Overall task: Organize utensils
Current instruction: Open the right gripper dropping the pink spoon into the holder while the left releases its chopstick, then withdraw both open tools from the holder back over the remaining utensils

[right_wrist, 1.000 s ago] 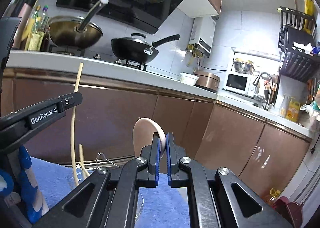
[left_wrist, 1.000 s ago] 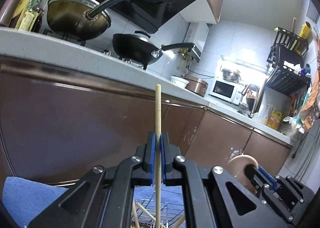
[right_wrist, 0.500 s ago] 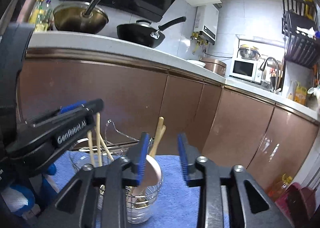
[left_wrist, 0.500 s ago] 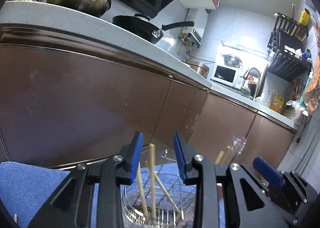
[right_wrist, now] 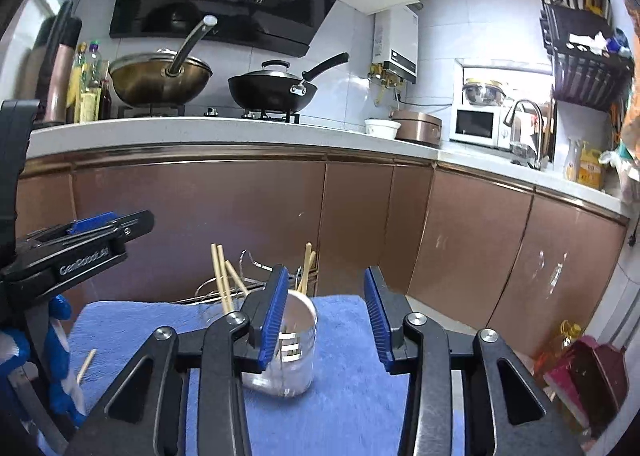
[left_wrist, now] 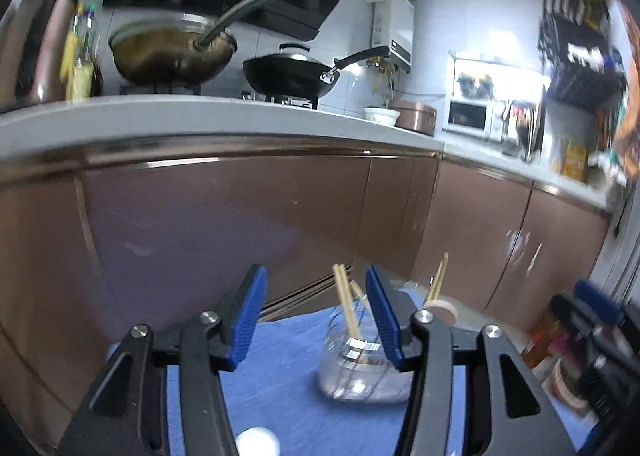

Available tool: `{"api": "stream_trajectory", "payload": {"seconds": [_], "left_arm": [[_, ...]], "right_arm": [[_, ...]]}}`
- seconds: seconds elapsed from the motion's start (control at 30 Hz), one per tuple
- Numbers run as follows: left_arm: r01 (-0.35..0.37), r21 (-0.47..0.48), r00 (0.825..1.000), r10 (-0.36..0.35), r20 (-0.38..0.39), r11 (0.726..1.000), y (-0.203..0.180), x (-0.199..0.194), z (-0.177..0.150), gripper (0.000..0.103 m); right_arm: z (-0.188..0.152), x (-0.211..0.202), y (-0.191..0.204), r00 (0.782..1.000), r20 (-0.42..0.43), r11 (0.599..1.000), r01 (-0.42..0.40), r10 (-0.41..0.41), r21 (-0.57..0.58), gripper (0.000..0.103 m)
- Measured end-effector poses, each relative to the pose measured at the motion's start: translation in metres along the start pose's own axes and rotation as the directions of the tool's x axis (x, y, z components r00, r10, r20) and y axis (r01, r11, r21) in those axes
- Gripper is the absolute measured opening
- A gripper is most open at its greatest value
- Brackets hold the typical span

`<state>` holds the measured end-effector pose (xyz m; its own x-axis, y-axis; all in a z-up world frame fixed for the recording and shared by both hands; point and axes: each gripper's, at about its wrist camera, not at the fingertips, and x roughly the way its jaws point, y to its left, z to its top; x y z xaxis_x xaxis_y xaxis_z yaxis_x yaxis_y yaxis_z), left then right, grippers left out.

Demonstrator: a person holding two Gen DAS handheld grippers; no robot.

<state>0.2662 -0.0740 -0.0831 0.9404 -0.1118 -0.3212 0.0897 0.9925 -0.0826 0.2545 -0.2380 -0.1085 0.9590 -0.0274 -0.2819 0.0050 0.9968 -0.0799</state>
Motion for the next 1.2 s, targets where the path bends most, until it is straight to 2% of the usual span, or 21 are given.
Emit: {"api": "stream_trajectory", "payload": {"seconds": [0.2,0.3,0.6,0.77,1.2], "left_arm": [[-0.047,0.087,0.999,0.047,0.008,0.995,-0.005,-0.053,-0.008,0.058],[-0.048,0.111,0.999,0.047,0.014,0.993,-0.003,-0.08,-0.015,0.06],[-0.069,0.118,0.997,0.066,0.027,0.991,0.008,-0.128,-0.018,0.066],[-0.075,0.137,0.997,0.069,0.044,0.988,0.01,-0.15,-0.02,0.069],[-0.078,0.155,0.994,0.065,0.087,0.985,0.013,-0.193,-0.022,0.07]], "right_arm": [[-0.005,-0.05,-0.013,1.0,-0.019,0.998,0.006,-0.005,0.056,0.045],[-0.008,-0.076,-0.018,1.0,-0.013,0.997,0.021,-0.02,0.075,0.046],[-0.016,-0.133,-0.025,0.999,0.001,0.993,0.048,-0.049,0.109,0.058],[-0.021,-0.154,-0.029,0.999,0.004,0.991,0.052,-0.053,0.12,0.065],[-0.027,-0.194,-0.033,0.998,0.026,0.987,0.055,-0.06,0.151,0.066]]}}
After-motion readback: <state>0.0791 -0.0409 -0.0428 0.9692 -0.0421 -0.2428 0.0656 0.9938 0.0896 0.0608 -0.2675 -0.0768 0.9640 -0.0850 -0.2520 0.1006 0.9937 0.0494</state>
